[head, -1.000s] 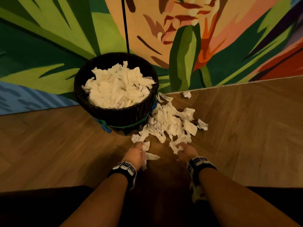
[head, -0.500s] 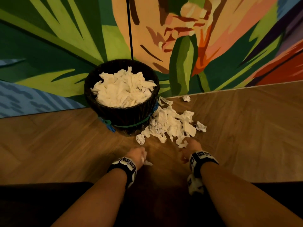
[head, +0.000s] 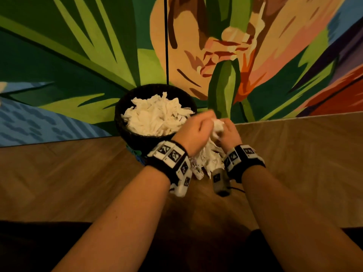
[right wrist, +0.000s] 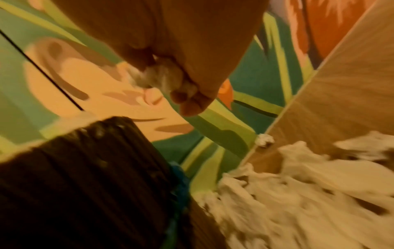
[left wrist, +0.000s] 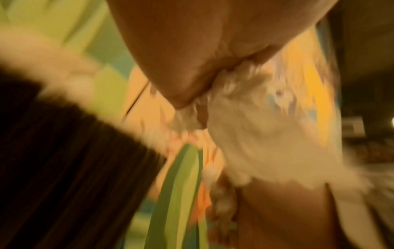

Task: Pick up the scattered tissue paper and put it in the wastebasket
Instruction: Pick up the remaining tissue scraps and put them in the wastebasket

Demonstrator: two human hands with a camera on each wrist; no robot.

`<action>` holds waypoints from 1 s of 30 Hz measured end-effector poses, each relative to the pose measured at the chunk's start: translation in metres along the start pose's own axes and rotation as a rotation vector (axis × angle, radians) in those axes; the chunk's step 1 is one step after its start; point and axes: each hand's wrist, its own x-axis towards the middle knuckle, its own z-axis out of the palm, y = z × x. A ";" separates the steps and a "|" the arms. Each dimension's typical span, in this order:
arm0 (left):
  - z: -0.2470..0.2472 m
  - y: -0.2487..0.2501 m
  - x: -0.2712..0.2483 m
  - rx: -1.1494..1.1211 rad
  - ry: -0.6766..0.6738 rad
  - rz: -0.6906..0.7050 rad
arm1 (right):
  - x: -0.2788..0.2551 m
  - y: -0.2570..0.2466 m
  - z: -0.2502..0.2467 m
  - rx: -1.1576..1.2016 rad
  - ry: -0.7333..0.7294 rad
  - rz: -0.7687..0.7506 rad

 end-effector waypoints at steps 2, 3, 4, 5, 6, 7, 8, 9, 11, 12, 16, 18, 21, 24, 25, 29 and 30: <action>-0.023 0.012 0.014 -0.003 0.115 0.039 | 0.002 -0.023 0.005 -0.091 0.003 -0.146; -0.037 0.012 0.018 0.035 0.180 0.034 | 0.002 -0.032 0.008 -0.099 0.028 -0.221; -0.050 0.009 0.021 0.078 0.247 0.029 | 0.000 -0.041 0.011 -0.073 0.051 -0.292; -0.064 0.003 0.023 0.114 0.309 0.025 | -0.003 -0.051 0.016 -0.033 0.069 -0.356; -0.076 -0.005 0.023 0.139 0.358 0.014 | -0.005 -0.061 0.020 0.013 0.081 -0.401; -0.086 -0.014 0.021 0.158 0.390 -0.015 | -0.007 -0.070 0.025 0.057 0.087 -0.428; -0.095 -0.023 0.020 0.171 0.408 -0.052 | -0.008 -0.078 0.030 0.092 0.092 -0.442; -0.101 -0.032 0.017 0.181 0.414 -0.091 | -0.008 -0.085 0.035 0.115 0.099 -0.448; -0.110 -0.050 0.012 0.231 0.417 -0.156 | -0.007 -0.094 0.044 0.139 0.107 -0.447; -0.113 -0.059 0.009 0.284 0.417 -0.187 | -0.007 -0.096 0.048 0.128 0.105 -0.442; -0.118 -0.079 0.001 0.468 0.329 -0.334 | -0.008 -0.086 0.061 -0.134 0.037 -0.510; -0.116 -0.082 -0.001 0.553 0.309 -0.348 | -0.011 -0.077 0.064 -0.346 -0.049 -0.590; -0.112 -0.082 -0.002 0.592 0.203 -0.414 | -0.015 -0.063 0.068 -0.654 -0.135 -0.662; -0.106 -0.078 0.003 0.537 0.110 -0.585 | -0.017 -0.058 0.073 -0.832 -0.194 -0.652; -0.105 -0.077 0.004 0.560 0.069 -0.621 | -0.017 -0.058 0.074 -0.849 -0.210 -0.642; -0.103 -0.078 0.006 0.704 -0.096 -0.626 | -0.014 -0.051 0.076 -0.793 -0.203 -0.601; -0.101 -0.077 0.007 0.725 -0.109 -0.643 | -0.014 -0.051 0.078 -0.813 -0.189 -0.614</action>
